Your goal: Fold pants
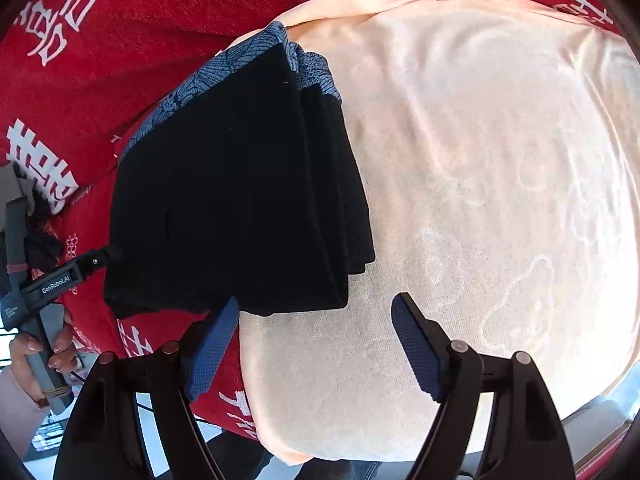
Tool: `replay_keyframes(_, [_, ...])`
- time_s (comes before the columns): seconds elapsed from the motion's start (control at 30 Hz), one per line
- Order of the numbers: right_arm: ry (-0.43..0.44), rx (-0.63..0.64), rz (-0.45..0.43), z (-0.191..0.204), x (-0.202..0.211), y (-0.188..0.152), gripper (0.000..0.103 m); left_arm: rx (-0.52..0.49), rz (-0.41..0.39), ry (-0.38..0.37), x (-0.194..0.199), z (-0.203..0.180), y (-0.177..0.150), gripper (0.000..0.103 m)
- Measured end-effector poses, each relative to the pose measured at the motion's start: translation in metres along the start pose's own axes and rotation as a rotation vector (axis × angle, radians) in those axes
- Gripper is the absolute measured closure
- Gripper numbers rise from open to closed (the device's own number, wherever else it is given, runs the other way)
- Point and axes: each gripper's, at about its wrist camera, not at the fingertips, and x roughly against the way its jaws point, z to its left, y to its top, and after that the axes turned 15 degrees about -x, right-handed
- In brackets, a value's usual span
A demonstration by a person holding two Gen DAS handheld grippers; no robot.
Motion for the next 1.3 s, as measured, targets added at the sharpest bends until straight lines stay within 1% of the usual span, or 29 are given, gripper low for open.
replay_keyframes(0.1, [0.032,-0.003,-0.001,-0.004,0.003,0.006,0.021,-0.004,0.001,-0.069,-0.004,0.003,0.009,0.003])
replay_keyframes(0.13, [0.052,-0.005,-0.002,-0.006,0.006,0.01,0.021,0.0,0.013,-0.103,-0.009,0.005,0.011,0.003])
replay_keyframes(0.2, [0.088,-0.005,-0.006,-0.008,0.009,0.019,0.021,-0.001,0.033,-0.147,-0.017,0.008,0.014,0.003])
replay_keyframes(0.3, [0.142,0.007,-0.005,-0.008,0.009,0.025,0.021,-0.002,0.049,-0.174,-0.028,0.009,0.016,0.003])
replay_keyframes(0.47, [0.221,0.021,0.039,-0.014,-0.006,0.054,0.021,0.031,0.021,-0.255,-0.041,0.015,0.023,0.003])
replay_keyframes(0.63, [0.266,0.009,0.094,-0.029,-0.026,0.072,0.021,0.013,-0.006,-0.308,-0.053,0.016,0.028,0.003])
replay_keyframes(0.77, [0.346,0.037,0.146,-0.036,-0.038,0.084,0.021,0.022,-0.031,-0.357,-0.059,0.017,0.029,0.003])
replay_keyframes(0.83, [0.383,0.052,0.185,-0.038,-0.045,0.089,0.021,0.025,-0.048,-0.372,-0.065,0.016,0.029,0.0])
replay_keyframes(0.9, [0.437,0.08,0.212,-0.036,-0.048,0.094,0.021,0.001,-0.075,-0.363,-0.066,0.012,0.032,0.0])
replay_keyframes(1.0, [0.453,0.151,0.246,-0.022,-0.059,0.099,0.018,-0.005,-0.067,-0.355,-0.067,0.009,0.036,0.0])
replay_keyframes(1.1, [0.478,0.163,0.237,-0.013,-0.065,0.105,0.015,0.0,-0.063,-0.351,-0.066,0.01,0.037,0.0])
replay_keyframes(1.13, [0.488,0.136,0.237,-0.011,-0.068,0.108,0.015,0.003,-0.063,-0.343,-0.065,0.009,0.037,0.001])
replay_keyframes(1.17, [0.494,0.111,0.236,-0.013,-0.069,0.109,0.015,0.006,-0.068,-0.344,-0.063,0.007,0.038,0.009])
replay_keyframes(1.2, [0.498,0.087,0.237,-0.014,-0.07,0.11,0.015,0.006,-0.077,-0.351,-0.059,0.007,0.037,0.014])
replay_keyframes(1.27, [0.481,0.052,0.232,-0.012,-0.07,0.109,0.02,-0.003,-0.1,-0.339,-0.046,0.005,0.035,0.03])
replay_keyframes(1.3, [0.46,0.039,0.226,-0.014,-0.069,0.108,0.025,-0.002,-0.106,-0.335,-0.04,0.005,0.033,0.033])
